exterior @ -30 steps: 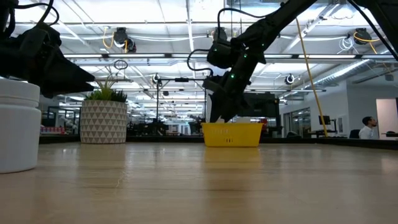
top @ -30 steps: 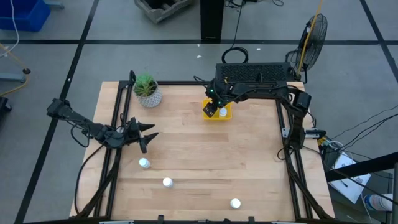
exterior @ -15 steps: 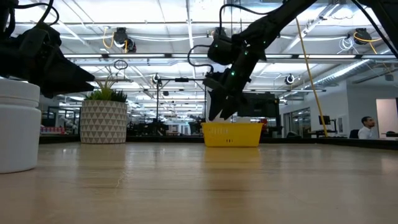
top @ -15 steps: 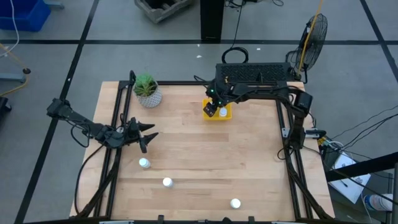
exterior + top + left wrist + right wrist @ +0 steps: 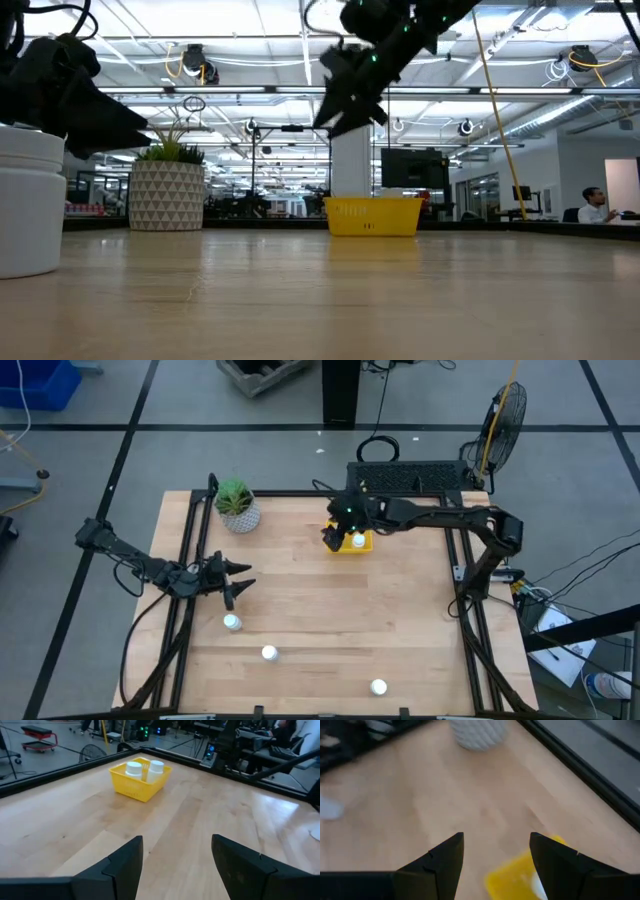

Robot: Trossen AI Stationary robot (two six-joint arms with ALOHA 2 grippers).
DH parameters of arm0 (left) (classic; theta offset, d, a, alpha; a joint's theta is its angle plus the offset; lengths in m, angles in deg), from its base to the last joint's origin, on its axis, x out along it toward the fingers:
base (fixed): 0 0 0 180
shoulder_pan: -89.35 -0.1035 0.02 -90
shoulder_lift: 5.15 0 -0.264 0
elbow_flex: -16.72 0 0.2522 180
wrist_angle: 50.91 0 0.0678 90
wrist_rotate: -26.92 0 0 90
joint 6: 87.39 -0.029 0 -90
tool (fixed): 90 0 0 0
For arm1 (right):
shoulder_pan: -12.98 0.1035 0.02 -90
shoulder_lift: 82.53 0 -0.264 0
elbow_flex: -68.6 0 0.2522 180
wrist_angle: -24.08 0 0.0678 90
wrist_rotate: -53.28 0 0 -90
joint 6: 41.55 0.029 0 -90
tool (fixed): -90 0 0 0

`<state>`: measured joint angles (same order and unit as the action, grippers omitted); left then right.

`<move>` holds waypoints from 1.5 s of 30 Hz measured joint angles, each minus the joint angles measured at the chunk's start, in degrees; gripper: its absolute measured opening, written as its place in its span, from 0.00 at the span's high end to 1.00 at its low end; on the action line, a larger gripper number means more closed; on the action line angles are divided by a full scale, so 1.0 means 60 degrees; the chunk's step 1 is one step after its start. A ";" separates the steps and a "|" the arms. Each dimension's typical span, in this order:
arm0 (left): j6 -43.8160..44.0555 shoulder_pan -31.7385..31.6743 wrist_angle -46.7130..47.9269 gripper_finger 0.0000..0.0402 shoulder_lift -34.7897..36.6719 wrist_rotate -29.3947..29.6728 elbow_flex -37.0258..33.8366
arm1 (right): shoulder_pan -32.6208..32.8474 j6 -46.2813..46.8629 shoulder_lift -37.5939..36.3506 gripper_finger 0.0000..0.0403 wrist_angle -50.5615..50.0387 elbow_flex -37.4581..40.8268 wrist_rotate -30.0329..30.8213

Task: Pick and place pill bottles into a basket
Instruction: Put the white pill bottle into the yellow bin

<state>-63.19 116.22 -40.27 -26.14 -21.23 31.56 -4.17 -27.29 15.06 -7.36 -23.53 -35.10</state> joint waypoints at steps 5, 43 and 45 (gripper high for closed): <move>-0.0026 0.0000 -0.0015 0.40 0.0000 -0.0430 0.0000 | 0.0725 0.0090 -0.0015 0.46 -0.0150 0.0000 -0.0116; -0.1620 0.0000 -0.0593 0.40 0.0000 -0.3095 0.0000 | 0.5797 0.6428 -0.0522 0.49 -0.3601 0.0000 -0.1268; -0.1741 0.0000 -0.0584 0.40 0.0000 -0.3273 0.0000 | 0.6068 0.6842 -0.0692 0.49 -0.3785 0.0000 -0.1245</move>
<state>-73.64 116.22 -43.77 -26.14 -40.87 31.56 32.24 13.77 10.90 -30.07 -23.53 -42.57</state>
